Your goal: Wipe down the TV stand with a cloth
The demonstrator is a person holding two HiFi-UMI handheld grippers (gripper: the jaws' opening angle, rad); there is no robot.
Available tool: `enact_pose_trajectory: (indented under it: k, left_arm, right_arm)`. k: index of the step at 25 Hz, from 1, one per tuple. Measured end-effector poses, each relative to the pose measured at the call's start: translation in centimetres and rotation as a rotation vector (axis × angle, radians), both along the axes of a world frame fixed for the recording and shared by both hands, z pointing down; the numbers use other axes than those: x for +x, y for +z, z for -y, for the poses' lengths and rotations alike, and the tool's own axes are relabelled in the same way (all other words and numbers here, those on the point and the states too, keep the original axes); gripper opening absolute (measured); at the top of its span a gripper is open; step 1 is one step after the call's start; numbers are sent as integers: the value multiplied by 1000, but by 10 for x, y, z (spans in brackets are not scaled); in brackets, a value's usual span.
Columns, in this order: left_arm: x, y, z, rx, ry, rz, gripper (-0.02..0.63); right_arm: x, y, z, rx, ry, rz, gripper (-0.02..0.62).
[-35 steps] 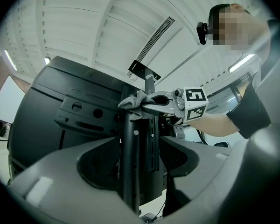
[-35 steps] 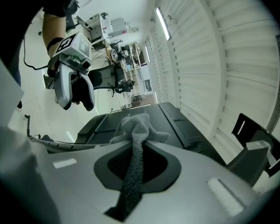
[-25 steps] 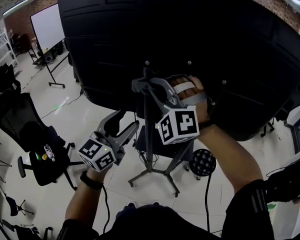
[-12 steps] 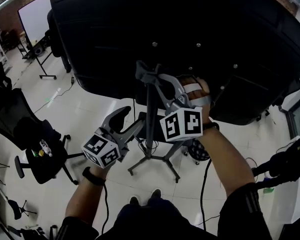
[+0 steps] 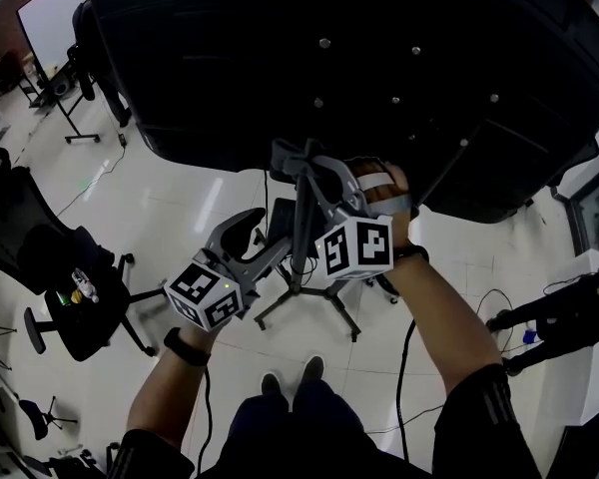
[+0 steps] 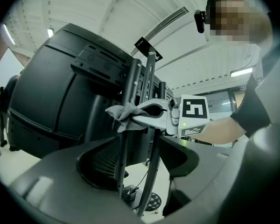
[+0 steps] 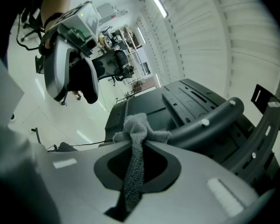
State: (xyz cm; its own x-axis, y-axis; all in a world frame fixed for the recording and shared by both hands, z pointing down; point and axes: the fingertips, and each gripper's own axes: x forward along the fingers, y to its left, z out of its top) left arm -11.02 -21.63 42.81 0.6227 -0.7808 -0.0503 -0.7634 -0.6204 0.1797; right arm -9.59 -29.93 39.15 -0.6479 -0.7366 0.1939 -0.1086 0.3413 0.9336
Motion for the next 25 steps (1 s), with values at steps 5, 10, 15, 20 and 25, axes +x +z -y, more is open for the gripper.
enact_pose_trajectory:
  k: [5,10,15,20,25]
  left_arm:
    - [-1,37,5,-49,16,-4,288]
    - [-2,74,11,-84,26,-5,288]
    - [-11,114,18,-137,30,-10,290]
    - [-9,156,20,-185,51,-3,290]
    - [-5,191,25,-222,64,-18,290]
  right_arm:
    - [-5,49,-3,-50,-2,-50,15]
    - [-4,98,-4,-89,12,-69,15]
    - [-7,153,-2,-135,29,-100,15]
    - [-7,164,-4,-84,30,-46,15]
    - [-6,184,-4,-101,40,-43,15]
